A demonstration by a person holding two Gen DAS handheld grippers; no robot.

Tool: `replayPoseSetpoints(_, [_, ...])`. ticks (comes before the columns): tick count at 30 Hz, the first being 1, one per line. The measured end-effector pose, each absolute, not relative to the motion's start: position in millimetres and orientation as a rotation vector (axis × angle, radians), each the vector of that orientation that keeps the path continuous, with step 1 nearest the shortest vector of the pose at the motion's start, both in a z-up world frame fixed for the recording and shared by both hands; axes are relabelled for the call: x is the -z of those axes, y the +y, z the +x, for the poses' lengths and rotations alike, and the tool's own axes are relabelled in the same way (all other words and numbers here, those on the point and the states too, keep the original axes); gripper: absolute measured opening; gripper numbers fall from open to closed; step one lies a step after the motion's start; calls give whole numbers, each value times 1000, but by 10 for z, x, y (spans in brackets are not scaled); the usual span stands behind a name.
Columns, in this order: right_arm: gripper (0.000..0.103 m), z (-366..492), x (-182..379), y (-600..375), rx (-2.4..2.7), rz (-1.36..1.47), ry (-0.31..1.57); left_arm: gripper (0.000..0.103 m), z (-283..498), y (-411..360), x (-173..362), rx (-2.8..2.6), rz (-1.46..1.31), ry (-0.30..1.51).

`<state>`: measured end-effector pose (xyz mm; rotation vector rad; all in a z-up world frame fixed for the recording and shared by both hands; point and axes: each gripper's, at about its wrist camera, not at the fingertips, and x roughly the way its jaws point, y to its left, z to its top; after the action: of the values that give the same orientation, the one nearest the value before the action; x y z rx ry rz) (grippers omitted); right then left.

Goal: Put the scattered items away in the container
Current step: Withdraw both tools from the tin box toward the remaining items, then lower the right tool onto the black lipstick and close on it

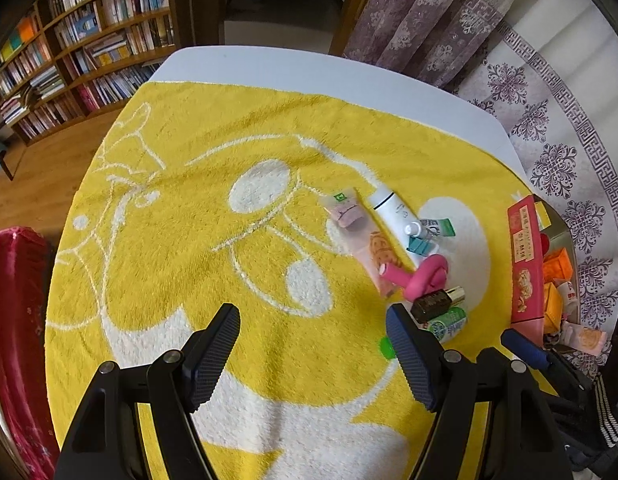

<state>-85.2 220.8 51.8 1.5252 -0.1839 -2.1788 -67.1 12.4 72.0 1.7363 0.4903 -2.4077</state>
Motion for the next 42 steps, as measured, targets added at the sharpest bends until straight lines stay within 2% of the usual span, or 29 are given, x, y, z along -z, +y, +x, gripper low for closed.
replayPoseSetpoints(23, [72, -1113, -117, 1728, 2220, 1541, 119, 77, -938, -104, -353, 2364, 1852, 512])
replayPoseSetpoints(34, [72, -1172, -69, 1713, 2223, 1530, 159, 77, -992, -33, -317, 2363, 1871, 500])
replayPoseSetpoints(36, [65, -1175, -66, 1710, 2210, 1522, 164, 77, -998, -10, -313, 2364, 1876, 494])
replayPoseSetpoints(42, [65, -1163, -64, 1713, 2202, 1515, 175, 77, -997, 64, -327, 2372, 1882, 476])
